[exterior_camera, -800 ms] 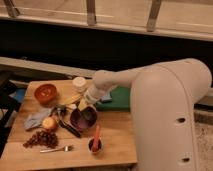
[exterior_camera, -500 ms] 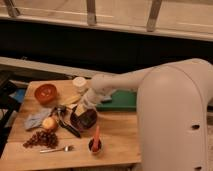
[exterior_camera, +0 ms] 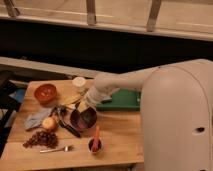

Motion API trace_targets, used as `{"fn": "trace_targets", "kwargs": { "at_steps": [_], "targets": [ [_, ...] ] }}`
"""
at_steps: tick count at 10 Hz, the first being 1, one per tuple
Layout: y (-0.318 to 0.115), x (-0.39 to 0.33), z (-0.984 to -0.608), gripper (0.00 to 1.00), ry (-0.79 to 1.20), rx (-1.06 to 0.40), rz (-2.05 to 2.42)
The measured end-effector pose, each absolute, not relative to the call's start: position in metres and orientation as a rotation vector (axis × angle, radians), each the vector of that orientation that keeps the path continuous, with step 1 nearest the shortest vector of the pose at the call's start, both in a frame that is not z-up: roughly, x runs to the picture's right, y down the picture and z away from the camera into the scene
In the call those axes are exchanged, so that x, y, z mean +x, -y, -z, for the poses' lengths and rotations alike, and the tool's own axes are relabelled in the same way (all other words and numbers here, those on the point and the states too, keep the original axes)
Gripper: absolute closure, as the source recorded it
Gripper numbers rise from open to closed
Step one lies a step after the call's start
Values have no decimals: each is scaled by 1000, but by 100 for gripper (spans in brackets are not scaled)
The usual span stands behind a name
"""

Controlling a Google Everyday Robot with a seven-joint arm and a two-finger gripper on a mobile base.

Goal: Wipe purple bowl with eraser

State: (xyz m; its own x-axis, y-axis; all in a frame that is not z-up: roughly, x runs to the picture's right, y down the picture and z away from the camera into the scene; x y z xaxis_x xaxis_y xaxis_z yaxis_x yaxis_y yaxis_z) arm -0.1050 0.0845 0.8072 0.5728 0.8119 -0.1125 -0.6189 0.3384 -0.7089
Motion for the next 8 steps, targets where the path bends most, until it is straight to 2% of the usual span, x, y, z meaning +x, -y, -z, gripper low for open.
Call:
{"fn": "trace_targets", "kwargs": {
  "at_steps": [4,8],
  "targets": [
    [-81,-109,-812,88,303,-822,-911],
    [-124,-121,-783,88,305,-875,-890]
  ]
}}
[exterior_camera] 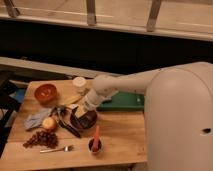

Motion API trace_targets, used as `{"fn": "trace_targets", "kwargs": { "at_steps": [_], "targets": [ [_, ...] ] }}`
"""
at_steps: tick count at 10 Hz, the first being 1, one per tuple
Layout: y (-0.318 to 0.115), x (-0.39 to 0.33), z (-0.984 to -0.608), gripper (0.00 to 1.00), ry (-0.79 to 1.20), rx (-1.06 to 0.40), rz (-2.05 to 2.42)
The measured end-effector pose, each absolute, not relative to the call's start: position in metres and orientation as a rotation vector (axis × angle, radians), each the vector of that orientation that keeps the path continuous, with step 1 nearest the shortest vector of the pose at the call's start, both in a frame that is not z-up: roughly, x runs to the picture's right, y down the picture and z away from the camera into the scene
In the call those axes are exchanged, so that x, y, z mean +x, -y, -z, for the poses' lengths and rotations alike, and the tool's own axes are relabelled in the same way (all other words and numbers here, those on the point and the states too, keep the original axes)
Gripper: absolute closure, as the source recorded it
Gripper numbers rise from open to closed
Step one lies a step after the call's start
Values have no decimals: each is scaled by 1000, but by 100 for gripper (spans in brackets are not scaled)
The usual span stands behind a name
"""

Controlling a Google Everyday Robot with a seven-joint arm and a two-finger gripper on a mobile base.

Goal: Wipe purple bowl with eraser

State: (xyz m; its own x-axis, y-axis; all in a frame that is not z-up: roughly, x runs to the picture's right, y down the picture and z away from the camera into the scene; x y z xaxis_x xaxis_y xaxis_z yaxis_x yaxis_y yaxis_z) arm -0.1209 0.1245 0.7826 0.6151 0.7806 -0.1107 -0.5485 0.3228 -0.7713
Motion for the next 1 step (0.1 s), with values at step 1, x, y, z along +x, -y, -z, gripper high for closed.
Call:
{"fn": "trace_targets", "kwargs": {
  "at_steps": [1],
  "targets": [
    [-124,-120,-783,88,305,-874,-893]
  ]
}}
